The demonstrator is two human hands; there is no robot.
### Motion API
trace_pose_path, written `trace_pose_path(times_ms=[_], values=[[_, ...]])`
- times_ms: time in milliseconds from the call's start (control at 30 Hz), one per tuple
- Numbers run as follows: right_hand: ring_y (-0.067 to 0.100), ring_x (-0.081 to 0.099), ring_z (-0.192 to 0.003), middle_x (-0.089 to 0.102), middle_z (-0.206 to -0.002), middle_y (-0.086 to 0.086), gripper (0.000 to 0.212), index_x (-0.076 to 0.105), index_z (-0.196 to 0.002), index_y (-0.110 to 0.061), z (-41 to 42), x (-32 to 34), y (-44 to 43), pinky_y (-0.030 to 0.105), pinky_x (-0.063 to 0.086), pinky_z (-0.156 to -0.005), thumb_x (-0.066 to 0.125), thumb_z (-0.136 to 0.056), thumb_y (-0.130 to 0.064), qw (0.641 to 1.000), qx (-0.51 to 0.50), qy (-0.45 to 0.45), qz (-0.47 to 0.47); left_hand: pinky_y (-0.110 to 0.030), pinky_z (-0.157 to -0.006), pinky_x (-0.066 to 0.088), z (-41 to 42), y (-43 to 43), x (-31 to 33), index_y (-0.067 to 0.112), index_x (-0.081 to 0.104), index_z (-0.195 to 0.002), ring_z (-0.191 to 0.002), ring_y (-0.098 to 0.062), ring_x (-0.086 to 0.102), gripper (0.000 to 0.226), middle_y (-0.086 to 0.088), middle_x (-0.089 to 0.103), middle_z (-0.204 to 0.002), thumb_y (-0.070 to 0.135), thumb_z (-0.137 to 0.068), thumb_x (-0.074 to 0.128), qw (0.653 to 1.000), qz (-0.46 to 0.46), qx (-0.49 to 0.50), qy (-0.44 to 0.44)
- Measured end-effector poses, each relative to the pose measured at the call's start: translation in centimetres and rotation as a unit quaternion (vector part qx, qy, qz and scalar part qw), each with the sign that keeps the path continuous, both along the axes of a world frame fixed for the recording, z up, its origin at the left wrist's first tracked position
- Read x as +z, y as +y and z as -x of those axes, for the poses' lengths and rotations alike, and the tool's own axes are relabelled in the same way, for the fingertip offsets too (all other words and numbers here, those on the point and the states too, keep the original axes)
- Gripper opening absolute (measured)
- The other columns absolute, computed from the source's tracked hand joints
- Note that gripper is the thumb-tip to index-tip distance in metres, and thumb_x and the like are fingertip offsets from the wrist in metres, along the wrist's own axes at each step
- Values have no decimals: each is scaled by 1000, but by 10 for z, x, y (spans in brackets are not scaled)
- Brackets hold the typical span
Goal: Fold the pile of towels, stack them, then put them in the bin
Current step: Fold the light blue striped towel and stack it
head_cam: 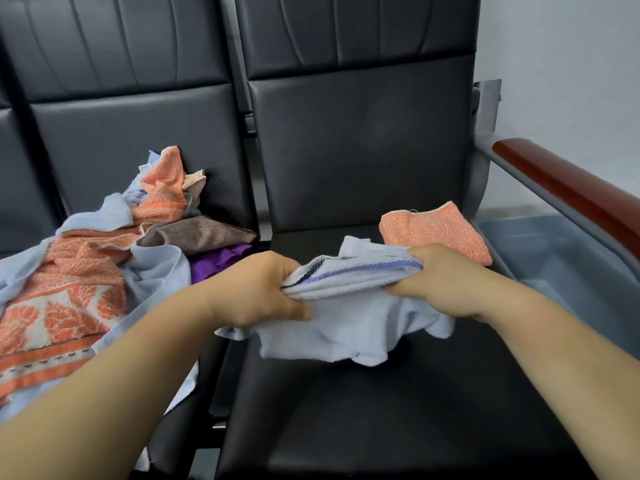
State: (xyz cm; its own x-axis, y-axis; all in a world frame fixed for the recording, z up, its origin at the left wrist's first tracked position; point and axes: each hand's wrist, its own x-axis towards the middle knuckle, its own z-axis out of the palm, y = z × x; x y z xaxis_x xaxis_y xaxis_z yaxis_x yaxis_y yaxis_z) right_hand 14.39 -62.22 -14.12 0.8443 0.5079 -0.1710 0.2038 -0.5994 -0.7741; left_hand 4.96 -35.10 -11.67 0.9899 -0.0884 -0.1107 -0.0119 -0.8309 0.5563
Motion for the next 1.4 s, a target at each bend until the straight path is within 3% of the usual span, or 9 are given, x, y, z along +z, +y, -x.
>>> trace_pose_path(times_ms=[100,200,333,600,767,900,1067,1167,1400], values=[[15,76,-89,80,-95,-1,14,78,-104,-21,5,2,1,36,58,-84,75,-92,-17,994,4,45,-96,-27,-45,45,2,2,-2,16,68,-89,-47,-22,57,10,-2,64,-59,23,-93,75,992,121,31,7],[20,77,-96,80,-102,4,30,74,-112,-13,8,0,4,39,58,-86,84,-83,-11,981,27,81,-172,-49,-58,51,1,7,-3,14,68,-103,-65,-38,65,18,-25,69,-86,27,-91,70,960,269,49,-57],[11,74,-98,78,-105,-8,52,70,-111,-29,11,-3,6,37,61,-90,91,-66,-40,996,88,25,12,-33,-53,43,-5,2,-1,-5,53,-98,-60,-30,47,36,-17,53,-77,18,-78,73,899,425,87,-59],[22,74,-98,79,-98,-1,18,77,-108,-28,2,-3,-1,41,59,-90,71,-91,-27,998,33,23,-40,-51,-47,48,-3,10,-12,16,60,-83,-49,-39,58,25,-28,65,-73,31,-73,78,998,16,-8,54],[26,74,-108,79,-110,7,32,74,-118,-14,9,-1,5,47,58,-99,80,-88,-5,973,34,99,-204,-38,-53,44,-2,6,-3,-15,57,-98,-51,-37,56,26,-36,62,-71,10,-89,61,970,233,50,-46],[9,74,-99,77,-106,-10,52,68,-116,-31,10,-2,8,33,59,-89,91,-70,-37,992,123,32,22,-29,-49,34,-5,1,3,-16,46,-111,-42,-17,35,27,-18,34,-67,2,-94,58,872,482,81,-6],[5,51,-57,56,-57,-11,21,60,-77,-19,7,-3,7,17,41,-52,73,-85,-33,987,67,-87,118,-49,-45,44,2,2,-3,13,68,-90,-53,-24,52,22,-30,57,-69,17,-76,85,989,145,-14,37],[9,62,-69,74,-76,2,17,73,-92,-16,4,2,0,30,54,-64,71,-89,-32,999,37,-10,-2,-48,-61,54,1,7,-7,13,65,-78,-60,-19,55,30,-19,68,-75,36,-73,84,999,4,-10,41],[18,75,-107,79,-111,1,37,73,-120,-17,11,9,3,43,56,-101,83,-85,-11,981,70,103,-151,-42,-49,30,6,-5,10,1,68,-84,-47,-28,40,14,-31,56,-62,1,-88,55,932,354,40,-68]])
